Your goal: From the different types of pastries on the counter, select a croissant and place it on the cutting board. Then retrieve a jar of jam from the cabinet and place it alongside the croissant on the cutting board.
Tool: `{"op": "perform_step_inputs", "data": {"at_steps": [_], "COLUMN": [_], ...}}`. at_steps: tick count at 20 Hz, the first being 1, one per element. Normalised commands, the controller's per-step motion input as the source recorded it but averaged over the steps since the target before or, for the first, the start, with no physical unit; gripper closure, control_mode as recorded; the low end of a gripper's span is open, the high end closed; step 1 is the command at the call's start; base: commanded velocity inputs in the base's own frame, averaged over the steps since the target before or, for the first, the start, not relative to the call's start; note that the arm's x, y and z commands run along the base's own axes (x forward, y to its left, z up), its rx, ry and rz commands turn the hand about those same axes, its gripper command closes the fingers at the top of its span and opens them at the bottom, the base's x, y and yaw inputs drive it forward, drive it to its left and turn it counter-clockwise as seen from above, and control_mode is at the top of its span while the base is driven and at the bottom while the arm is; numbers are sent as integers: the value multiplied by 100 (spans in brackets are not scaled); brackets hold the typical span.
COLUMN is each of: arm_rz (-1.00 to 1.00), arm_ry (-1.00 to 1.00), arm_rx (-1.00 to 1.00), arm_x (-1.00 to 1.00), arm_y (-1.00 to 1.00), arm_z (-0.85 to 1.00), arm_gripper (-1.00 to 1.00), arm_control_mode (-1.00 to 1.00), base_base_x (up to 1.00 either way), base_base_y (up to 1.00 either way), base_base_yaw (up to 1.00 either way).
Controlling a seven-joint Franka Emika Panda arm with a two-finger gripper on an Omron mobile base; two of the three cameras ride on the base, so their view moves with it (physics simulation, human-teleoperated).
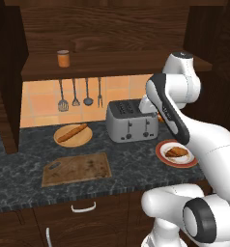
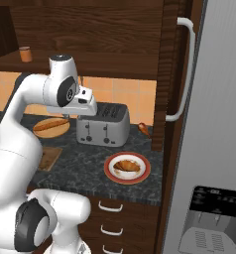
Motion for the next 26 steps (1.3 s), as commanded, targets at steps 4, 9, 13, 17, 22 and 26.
{"op": "perform_step_inputs", "data": {"at_steps": [4, 9, 13, 17, 22, 26], "arm_rz": [1, 8, 27, 31, 32, 31], "arm_ry": [0, 0, 0, 0, 0, 0], "arm_rx": [0, 0, -9, -10, -2, 0], "arm_x": [0, -3, 0, 0, 0, 11], "arm_y": [-2, -20, -31, -22, -32, -34], "arm_z": [-3, -1, -11, -13, -24, -27], "arm_gripper": [-100, -100, -100, -100, -100, -100], "arm_control_mode": [-100, -100, -100, -100, -100, -100], "base_base_x": [0, 0, 0, 0, 0, 0], "base_base_y": [0, 0, 0, 0, 0, 0], "base_base_yaw": [0, 0, 0, 0, 0, 0]}}
